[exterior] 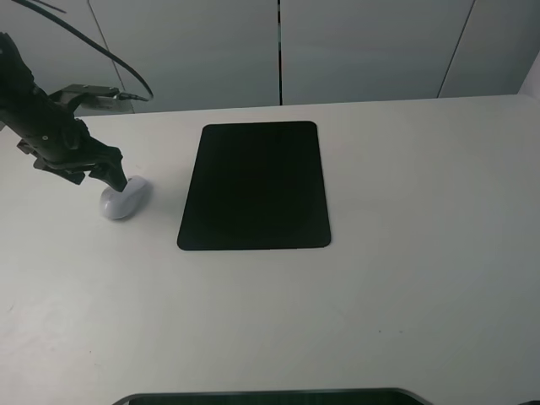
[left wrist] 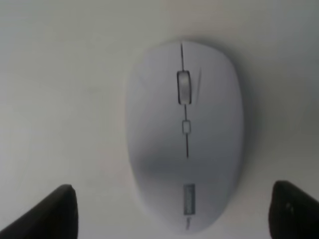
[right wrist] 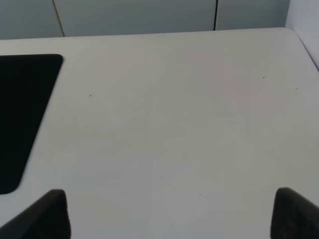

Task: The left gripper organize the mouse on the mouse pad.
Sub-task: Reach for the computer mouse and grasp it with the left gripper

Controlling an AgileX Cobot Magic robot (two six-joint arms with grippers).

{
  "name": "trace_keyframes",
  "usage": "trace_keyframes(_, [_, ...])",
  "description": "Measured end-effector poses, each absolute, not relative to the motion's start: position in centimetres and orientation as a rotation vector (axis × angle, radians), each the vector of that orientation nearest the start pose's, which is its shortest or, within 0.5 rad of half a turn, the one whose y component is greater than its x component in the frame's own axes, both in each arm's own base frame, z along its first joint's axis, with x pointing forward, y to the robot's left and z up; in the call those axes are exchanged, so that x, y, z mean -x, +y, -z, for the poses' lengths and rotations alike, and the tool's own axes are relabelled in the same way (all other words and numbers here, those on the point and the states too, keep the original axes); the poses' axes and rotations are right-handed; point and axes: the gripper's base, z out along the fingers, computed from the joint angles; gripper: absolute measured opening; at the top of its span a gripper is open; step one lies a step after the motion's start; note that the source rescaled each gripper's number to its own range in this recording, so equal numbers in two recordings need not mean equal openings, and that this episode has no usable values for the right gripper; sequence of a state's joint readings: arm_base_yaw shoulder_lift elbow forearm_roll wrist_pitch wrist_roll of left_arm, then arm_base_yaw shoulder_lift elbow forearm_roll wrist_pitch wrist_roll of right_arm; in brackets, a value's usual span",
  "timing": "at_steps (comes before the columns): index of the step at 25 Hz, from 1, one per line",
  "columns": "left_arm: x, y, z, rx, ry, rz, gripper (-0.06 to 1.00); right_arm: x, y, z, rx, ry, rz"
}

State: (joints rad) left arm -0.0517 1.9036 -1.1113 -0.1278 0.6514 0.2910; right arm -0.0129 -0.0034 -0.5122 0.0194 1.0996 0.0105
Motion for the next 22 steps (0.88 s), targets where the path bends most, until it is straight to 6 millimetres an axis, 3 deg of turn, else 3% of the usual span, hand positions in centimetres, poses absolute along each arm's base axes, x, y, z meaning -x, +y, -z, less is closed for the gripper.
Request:
trace_keyframes(8, [-35.7, -2.8, -13.0, -0.372, 2.888, 0.082, 0.97, 0.8, 0.2, -27.7, -0.023, 2.067, -0.022])
trace_keyframes(22, [-36.1, -3.5, -12.9, -0.500, 2.821, 0.058, 0.99, 0.8, 0.2, -27.7, -0.023, 2.067, -0.022])
